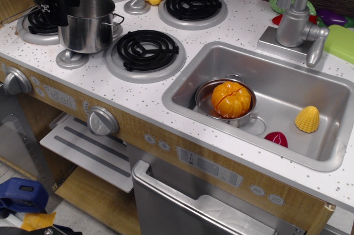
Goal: Put pot on stove which is near stove
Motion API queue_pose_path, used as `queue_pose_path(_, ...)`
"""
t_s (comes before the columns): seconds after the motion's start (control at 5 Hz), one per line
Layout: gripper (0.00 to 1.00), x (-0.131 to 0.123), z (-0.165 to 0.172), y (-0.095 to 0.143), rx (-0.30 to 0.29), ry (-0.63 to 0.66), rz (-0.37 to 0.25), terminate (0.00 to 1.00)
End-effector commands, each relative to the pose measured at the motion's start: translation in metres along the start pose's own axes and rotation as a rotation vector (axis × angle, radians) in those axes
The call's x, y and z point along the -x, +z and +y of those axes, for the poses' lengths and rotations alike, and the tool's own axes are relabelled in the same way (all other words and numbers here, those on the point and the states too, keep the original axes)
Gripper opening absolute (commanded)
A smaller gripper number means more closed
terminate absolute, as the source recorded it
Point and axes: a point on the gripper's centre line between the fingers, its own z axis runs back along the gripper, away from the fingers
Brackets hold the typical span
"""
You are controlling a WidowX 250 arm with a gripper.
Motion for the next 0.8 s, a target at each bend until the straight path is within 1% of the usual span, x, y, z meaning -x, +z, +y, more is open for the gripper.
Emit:
queue_pose_path(0.0, 1.00, 0.000, 0.000, 0.000, 0.000, 0.000, 0.000, 0.00)
queue_pose_path(0.2, 1.00, -0.001, 0.003, -0.006, 0.027, 0.018, -0.022, 0.00)
queue_pose_path(0.4, 1.00, 0.001, 0.006, -0.012, 0.034, 0.009, -0.046, 0.00)
queue_pose_path(0.6, 1.00, -0.003, 0.007, -0.018, 0.030, 0.019, -0.051, 0.00)
